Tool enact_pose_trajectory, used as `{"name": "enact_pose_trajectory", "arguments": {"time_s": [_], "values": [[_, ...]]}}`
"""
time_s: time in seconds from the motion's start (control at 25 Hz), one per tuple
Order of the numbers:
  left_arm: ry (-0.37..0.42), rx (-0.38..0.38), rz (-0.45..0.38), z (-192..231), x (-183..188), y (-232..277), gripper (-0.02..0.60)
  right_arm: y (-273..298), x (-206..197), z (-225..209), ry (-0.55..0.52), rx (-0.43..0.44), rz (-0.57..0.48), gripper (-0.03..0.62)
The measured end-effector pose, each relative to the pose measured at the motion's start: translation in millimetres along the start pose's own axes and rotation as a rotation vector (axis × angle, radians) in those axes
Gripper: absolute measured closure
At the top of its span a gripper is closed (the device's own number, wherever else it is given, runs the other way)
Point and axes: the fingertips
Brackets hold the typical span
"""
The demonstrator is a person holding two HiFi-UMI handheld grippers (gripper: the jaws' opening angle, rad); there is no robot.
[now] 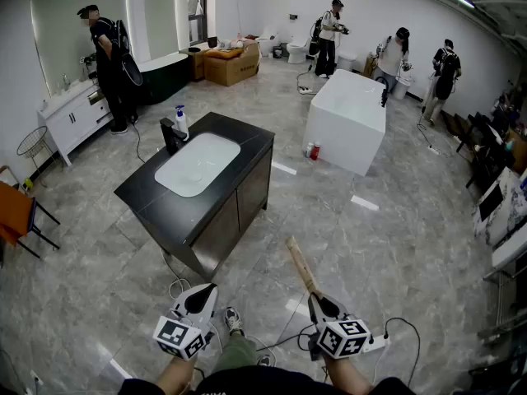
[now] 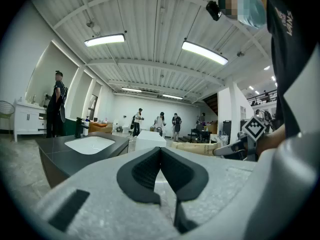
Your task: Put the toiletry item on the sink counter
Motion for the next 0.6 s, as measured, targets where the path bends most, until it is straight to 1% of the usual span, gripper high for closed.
{"name": "enact_pose_trajectory", "arguments": {"time_s": [0.16,0.32,0.44,0.6], "values": [[-0.002,-0.003,0.003,3.2,-5.0,-0.6,0.575,7.8,-3.7,1.0,0.001,0.008,0.001,0.576],[-0.004,0.006,0.002,15.1,-5.6,8.3,0.575,23.5,-1.0,0.3,-0.001,0.013,-0.001,0.577],[-0.008,0.008,0.001,27.0,-6.5,23.0,0.575,40.2,5.3,-1.5,0.007,0.021,-0.007,0.577],[-0.014,-0.004,-0.002,45.8,-5.4,52.2,0.575,67.7,18.8,-3.4,0.043,0.040,-0.030,0.576]]}}
Point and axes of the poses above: the fingertips, and each gripper's own axes: y forward along the fingers, z to its left, x out of its top, and after that the axes turned 12 degrees about -z, right-handed
